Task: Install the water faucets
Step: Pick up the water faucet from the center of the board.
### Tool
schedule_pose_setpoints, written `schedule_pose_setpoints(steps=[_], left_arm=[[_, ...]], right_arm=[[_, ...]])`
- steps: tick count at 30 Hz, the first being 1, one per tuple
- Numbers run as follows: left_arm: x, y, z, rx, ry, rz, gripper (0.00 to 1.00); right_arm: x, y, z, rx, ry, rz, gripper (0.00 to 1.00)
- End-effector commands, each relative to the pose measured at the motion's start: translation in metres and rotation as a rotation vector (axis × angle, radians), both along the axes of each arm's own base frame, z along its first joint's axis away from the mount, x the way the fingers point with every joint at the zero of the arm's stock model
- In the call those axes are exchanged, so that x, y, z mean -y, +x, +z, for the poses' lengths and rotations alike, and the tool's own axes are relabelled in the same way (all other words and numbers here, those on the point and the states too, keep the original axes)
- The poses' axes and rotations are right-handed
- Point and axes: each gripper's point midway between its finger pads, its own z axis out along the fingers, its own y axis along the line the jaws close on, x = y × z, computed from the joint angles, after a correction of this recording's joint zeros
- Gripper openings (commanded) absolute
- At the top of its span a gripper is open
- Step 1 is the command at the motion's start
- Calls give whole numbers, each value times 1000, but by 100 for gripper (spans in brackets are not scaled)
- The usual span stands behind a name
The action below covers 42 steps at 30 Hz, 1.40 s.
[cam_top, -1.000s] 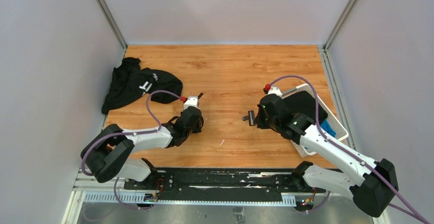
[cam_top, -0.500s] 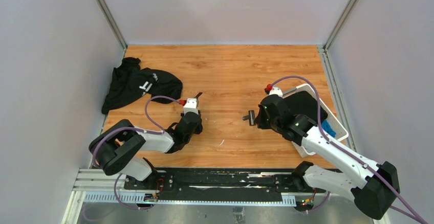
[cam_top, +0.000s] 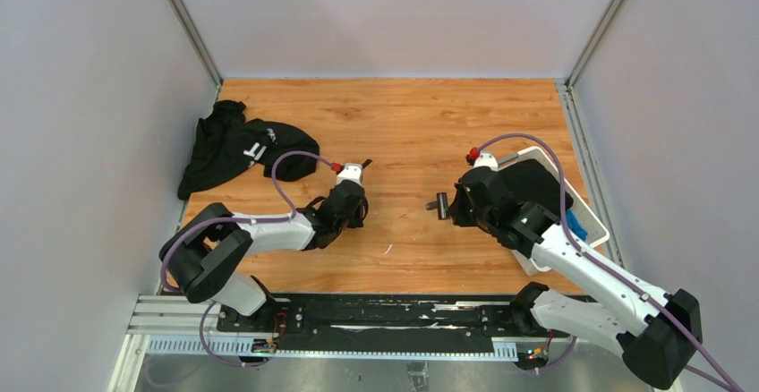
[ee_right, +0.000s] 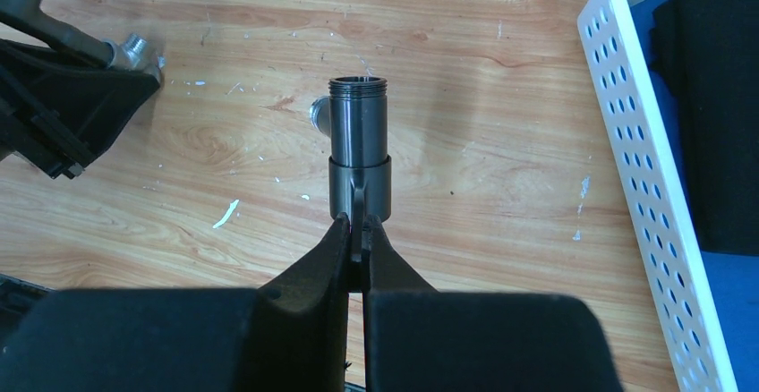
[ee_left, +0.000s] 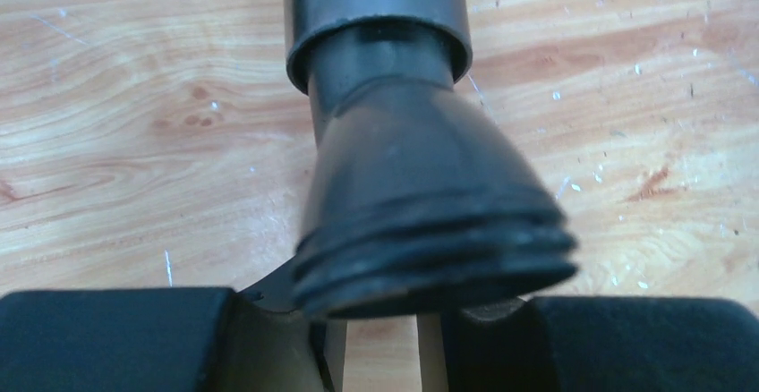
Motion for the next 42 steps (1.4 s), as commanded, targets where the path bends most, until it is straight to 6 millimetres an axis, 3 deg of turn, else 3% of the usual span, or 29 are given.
schedule_pose_setpoints(steps=[1, 10, 14, 19, 26, 34, 37, 42], left_arm=[[-23, -47, -24, -291, 189, -52, 0], [-18, -66, -7, -483, 231, -114, 0], [-6, -62, 5, -542, 183, -186, 0], [-9, -53, 14, -577, 250, -191, 0], [-2, -45, 10, -588, 242, -184, 36], [3, -37, 6, -585, 245, -178, 51], [10, -33, 21, -552, 208, -186, 56], [16, -28, 67, -456, 135, -202, 62]], right_arm=[[7, 7, 18, 52, 3, -27, 0], [8, 3, 16, 45, 11, -23, 0], [9, 1, 17, 48, 16, -24, 0], [10, 0, 18, 48, 17, -22, 0], [12, -3, 15, 44, 20, -25, 0], [15, -6, 16, 48, 17, -22, 0], [15, -5, 16, 52, 10, -15, 0], [18, -6, 23, 76, 6, -8, 0]])
